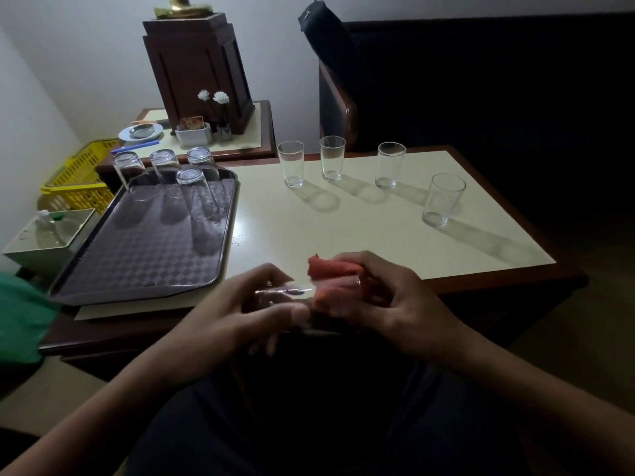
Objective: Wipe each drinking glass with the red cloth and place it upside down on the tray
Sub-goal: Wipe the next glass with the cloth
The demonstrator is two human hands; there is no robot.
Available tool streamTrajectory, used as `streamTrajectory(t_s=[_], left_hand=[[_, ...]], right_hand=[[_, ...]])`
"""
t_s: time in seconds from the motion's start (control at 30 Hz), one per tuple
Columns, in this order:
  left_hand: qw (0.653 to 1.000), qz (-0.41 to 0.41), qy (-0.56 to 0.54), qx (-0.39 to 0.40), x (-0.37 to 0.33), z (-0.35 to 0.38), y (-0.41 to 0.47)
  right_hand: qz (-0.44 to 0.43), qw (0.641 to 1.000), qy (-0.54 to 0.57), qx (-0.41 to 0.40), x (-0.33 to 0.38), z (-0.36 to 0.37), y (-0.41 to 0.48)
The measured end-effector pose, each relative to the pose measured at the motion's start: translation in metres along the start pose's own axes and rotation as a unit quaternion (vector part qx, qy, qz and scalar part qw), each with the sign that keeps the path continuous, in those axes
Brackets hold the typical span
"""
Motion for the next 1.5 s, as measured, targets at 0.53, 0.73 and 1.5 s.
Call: streamTrajectory(t_s=[0.53,0.73,1.5], left_hand=[[0.988,-0.013,-0.153,0.009,0.006,0.009,0.007],[0.965,-0.158,-0.115,0.178,0.016,0.016,0.005],[0.999,-0.027,-0.033,-0.016,0.012,0.011,0.007]], right_hand=[[0.088,0.977,0.194,0.027,-0.011,0.005,-0.003],[-0.131,0.985,-0.084,-0.071,0.007,0.008,-0.009],[0.24,0.939,0.245,-0.019,-0.018,-0.001,0.002]])
Point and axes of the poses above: each hand's wrist, its own y-axis towards the middle knuckle, its own z-axis out of the palm, x = y × z, the point moved 4 cm from there along y, towards the middle knuckle, and after that the axes turned 11 degrees about y, right-handed, at the moved point
